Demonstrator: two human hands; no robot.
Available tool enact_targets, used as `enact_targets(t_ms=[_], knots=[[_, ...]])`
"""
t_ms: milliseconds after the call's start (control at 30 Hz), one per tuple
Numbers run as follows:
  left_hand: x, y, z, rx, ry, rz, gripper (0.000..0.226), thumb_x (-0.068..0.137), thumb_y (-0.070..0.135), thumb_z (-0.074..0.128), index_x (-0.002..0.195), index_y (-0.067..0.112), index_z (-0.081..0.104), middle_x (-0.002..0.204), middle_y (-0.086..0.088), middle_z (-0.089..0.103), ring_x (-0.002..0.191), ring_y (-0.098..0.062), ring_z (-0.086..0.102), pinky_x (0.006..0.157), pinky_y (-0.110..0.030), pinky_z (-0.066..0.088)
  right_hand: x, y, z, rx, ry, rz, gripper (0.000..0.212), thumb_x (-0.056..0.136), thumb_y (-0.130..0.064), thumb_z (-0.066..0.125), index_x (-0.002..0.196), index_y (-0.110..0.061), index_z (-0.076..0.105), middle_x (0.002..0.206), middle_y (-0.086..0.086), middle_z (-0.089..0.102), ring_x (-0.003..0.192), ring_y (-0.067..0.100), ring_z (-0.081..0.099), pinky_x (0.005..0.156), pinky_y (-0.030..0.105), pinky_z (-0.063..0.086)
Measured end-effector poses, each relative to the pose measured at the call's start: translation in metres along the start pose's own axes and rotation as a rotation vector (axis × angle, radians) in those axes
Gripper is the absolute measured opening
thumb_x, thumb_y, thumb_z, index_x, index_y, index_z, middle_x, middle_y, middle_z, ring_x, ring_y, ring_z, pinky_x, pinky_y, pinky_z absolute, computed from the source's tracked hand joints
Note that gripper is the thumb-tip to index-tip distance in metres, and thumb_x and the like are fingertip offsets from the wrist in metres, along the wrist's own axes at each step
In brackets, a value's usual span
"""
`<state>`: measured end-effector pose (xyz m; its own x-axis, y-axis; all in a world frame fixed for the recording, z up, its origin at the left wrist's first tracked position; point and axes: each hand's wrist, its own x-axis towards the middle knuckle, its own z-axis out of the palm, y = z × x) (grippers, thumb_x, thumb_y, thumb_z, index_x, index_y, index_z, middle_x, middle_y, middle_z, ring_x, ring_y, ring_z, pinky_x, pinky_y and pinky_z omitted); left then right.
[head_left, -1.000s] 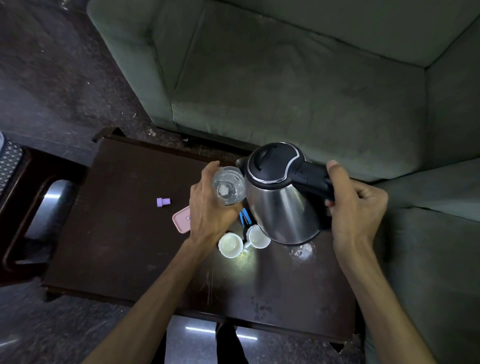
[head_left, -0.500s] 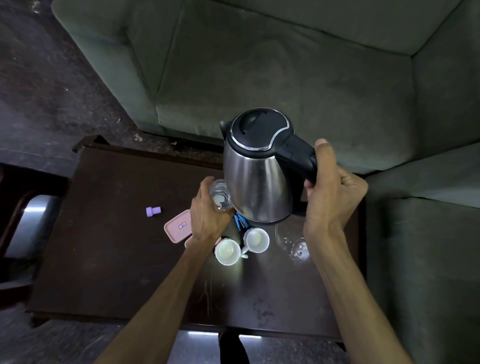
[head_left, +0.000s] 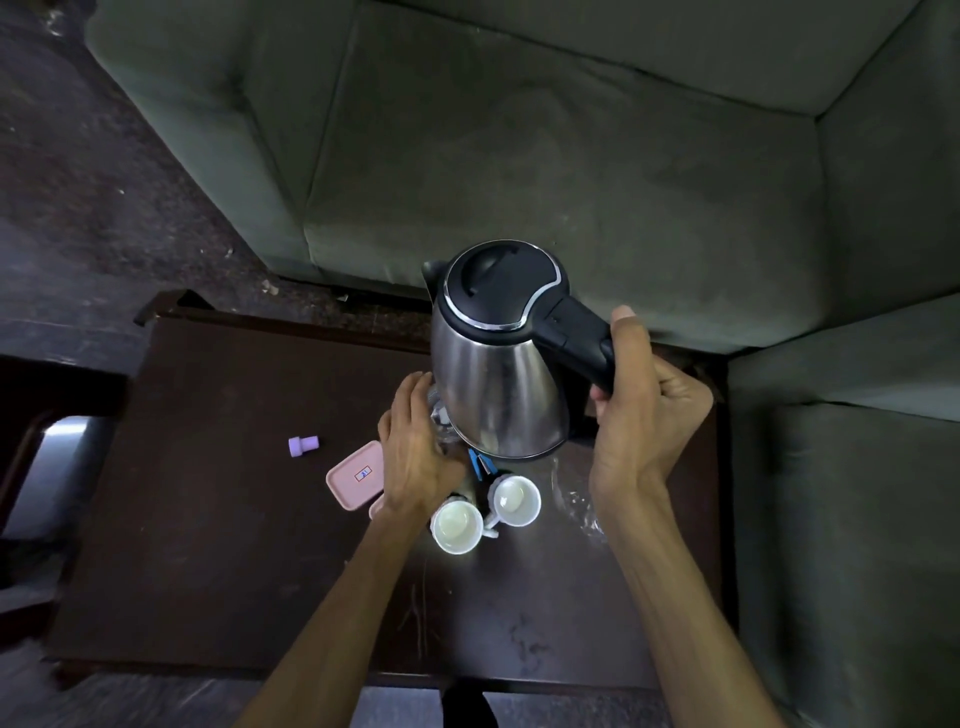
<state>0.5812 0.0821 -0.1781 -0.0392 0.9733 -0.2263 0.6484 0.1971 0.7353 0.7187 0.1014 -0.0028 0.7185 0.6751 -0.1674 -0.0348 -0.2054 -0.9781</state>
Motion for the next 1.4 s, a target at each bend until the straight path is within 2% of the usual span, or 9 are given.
enact_targets(t_ms=[167,300,467,600,833,1033,1133,1233,1400], knots=[[-0.016,0.004,-0.046,-0.353,0.335,-0.019,0.066,0.066,-0.013,0.056,0.128,0.008,0.064,0.139,-0.004,0.056,0.130,-0.021,0.057,0.106,-0.048,0.050,-0.013,-0.004,0.019,-0.015,-0.009,0.010,0.061,0.082,-0.047,0.074,0.039,-0.022,0.037,0.053,0.009,0.025,0.055,0.022,0.030,0.049,0.028,0.033],[-0.013,0.011,-0.098,-0.621,0.507,-0.160,0.050,0.080,-0.004,0.051,0.121,0.016,0.069,0.123,-0.002,0.069,0.110,-0.010,0.067,0.092,-0.030,0.055,-0.033,-0.003,0.051,-0.018,-0.040,0.015,0.062,0.081,-0.047,0.074,0.040,-0.021,0.035,0.053,0.009,0.024,0.056,0.022,0.030,0.052,0.031,0.031],[0.006,0.005,-0.161,-0.781,0.600,-0.262,0.033,0.092,0.003,0.051,0.118,0.009,0.071,0.116,-0.010,0.074,0.111,-0.025,0.070,0.096,-0.052,0.058,-0.075,0.005,0.108,-0.006,-0.145,-0.012,0.062,0.081,-0.049,0.073,0.039,-0.021,0.036,0.048,0.002,0.025,0.052,0.020,0.030,0.046,0.021,0.032],[0.015,-0.020,-0.218,-0.774,0.727,-0.306,0.032,0.094,0.001,0.047,0.113,0.005,0.073,0.113,-0.011,0.075,0.107,-0.025,0.070,0.095,-0.042,0.056,-0.118,0.009,0.163,0.015,-0.199,-0.014,0.066,0.082,-0.048,0.073,0.048,-0.014,0.027,0.059,0.018,0.019,0.055,0.024,0.027,0.044,0.020,0.031],[0.016,-0.101,-0.338,-0.790,0.942,-0.339,0.030,0.096,-0.002,0.048,0.112,0.004,0.074,0.110,-0.015,0.075,0.098,-0.021,0.067,0.086,-0.032,0.051,-0.216,0.004,0.274,0.072,-0.404,-0.040,0.069,0.088,-0.040,0.071,0.052,0.000,0.026,0.059,0.024,0.016,0.055,0.027,0.026,0.044,0.022,0.028],[0.008,-0.168,-0.437,-0.726,1.077,-0.316,0.033,0.094,0.009,0.046,0.112,0.009,0.074,0.111,-0.010,0.075,0.101,-0.022,0.068,0.088,-0.034,0.054,-0.300,0.001,0.366,0.123,-0.586,-0.010,0.056,0.088,-0.039,0.070,0.042,-0.027,0.041,0.047,-0.002,0.032,0.049,0.020,0.033,0.044,0.023,0.033],[0.007,-0.206,-0.477,-0.689,1.120,-0.322,0.034,0.096,0.002,0.045,0.115,0.006,0.074,0.113,-0.011,0.074,0.107,-0.028,0.068,0.096,-0.049,0.055,-0.335,0.012,0.405,0.145,-0.697,-0.017,0.063,0.090,-0.041,0.069,0.043,-0.014,0.038,0.048,0.008,0.033,0.048,0.023,0.032,0.045,0.027,0.034],[0.008,-0.245,-0.503,-0.658,1.159,-0.351,0.035,0.096,0.001,0.044,0.115,0.006,0.074,0.112,-0.011,0.075,0.107,-0.028,0.068,0.096,-0.049,0.055,-0.363,0.034,0.441,0.135,-0.764,-0.028,0.070,0.091,-0.044,0.068,0.052,0.005,0.036,0.052,0.016,0.035,0.051,0.027,0.033,0.048,0.029,0.037],[0.012,-0.300,-0.516,-0.596,1.157,-0.399,0.037,0.096,-0.002,0.044,0.117,0.005,0.073,0.111,-0.009,0.076,0.105,-0.023,0.069,0.095,-0.038,0.055,-0.390,0.070,0.482,0.098,-0.830,-0.063,0.065,0.093,-0.042,0.067,0.046,-0.010,0.037,0.046,0.005,0.033,0.048,0.022,0.033,0.048,0.027,0.037]])
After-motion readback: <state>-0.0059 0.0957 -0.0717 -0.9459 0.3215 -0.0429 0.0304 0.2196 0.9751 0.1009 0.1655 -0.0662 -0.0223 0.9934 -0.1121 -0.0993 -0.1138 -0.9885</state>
